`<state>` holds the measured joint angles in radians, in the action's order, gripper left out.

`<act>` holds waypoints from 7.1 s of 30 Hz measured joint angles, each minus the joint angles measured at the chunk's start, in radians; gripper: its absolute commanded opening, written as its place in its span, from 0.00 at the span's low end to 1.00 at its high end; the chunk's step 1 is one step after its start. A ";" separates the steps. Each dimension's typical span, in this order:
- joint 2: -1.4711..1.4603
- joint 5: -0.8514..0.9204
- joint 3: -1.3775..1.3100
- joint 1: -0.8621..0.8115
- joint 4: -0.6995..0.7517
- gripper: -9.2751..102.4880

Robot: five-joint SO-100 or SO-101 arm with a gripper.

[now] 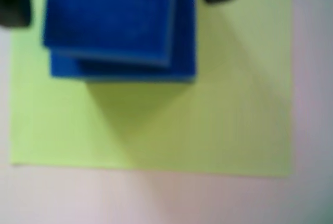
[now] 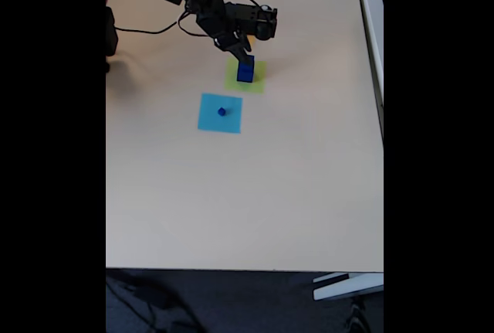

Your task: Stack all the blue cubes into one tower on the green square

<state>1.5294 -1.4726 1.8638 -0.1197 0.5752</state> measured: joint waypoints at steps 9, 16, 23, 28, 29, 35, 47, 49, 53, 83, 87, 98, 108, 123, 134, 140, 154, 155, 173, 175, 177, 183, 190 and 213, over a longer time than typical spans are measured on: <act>-0.003 0.006 0.005 -0.009 0.000 0.22; -0.009 0.006 0.005 -0.009 0.000 0.20; -0.011 0.006 0.005 -0.009 0.000 0.18; -0.015 0.006 0.006 -0.009 0.000 0.16; -0.015 0.006 0.008 -0.009 0.000 0.15; -0.015 0.014 0.009 -0.009 -0.003 0.13; -0.008 0.124 -0.109 -0.008 0.121 0.11; 0.006 0.124 -0.152 -0.008 0.176 0.11; 0.054 0.095 -0.236 0.000 0.287 0.10; -0.003 -0.531 -0.313 0.399 0.407 0.10; -0.011 -0.540 -0.288 0.402 0.385 0.10; -0.043 -0.520 -0.282 0.400 0.327 0.10; -0.052 -0.520 -0.261 0.400 0.301 0.10; -0.054 -0.482 -0.236 0.394 0.301 0.10; -0.054 -0.482 -0.232 0.394 0.301 0.12; -0.054 -0.482 -0.232 0.394 0.299 0.14; -0.055 -0.482 -0.212 0.394 0.258 0.18; -0.055 -0.485 -0.210 0.394 0.256 0.18; -0.061 -0.537 -0.210 0.425 0.256 0.21; -0.061 -0.537 -0.210 0.426 0.256 0.22; -0.061 -0.537 -0.210 0.426 0.253 0.23; -0.061 -0.518 -0.210 0.426 0.230 0.25; -0.061 -0.459 -0.210 0.420 0.158 0.27; -0.063 0.164 -0.385 0.143 -0.026 0.26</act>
<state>1.4665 -1.3085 1.4788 0.0230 0.5492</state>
